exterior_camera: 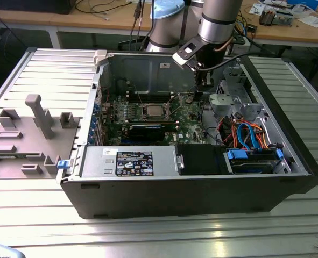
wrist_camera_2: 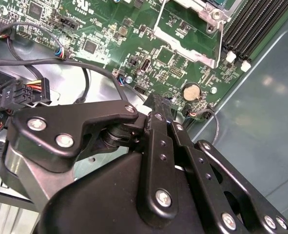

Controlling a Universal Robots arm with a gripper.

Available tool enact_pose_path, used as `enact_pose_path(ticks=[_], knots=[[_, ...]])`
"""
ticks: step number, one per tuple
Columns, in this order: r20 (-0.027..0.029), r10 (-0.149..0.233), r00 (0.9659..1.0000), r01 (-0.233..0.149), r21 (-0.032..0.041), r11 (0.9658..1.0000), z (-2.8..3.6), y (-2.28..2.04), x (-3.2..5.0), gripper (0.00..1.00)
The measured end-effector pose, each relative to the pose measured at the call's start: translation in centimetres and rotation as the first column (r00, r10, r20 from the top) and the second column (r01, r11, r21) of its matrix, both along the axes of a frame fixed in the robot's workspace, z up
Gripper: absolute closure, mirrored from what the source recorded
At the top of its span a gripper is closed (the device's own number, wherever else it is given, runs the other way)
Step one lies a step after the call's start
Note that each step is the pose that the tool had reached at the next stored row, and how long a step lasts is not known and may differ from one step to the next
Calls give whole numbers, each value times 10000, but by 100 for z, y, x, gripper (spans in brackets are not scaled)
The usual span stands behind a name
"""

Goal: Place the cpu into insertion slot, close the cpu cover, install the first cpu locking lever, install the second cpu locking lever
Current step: 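Close the cpu cover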

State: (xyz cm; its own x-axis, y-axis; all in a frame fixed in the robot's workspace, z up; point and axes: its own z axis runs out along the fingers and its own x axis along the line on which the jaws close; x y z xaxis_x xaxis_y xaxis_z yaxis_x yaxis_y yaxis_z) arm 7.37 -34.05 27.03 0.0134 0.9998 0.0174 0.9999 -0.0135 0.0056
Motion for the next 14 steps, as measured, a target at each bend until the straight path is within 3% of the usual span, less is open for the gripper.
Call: enact_pose_path(ticks=[14], knots=[[0, -1, 10000, 1, 0, 10000, 0, 0, 77, 89]])
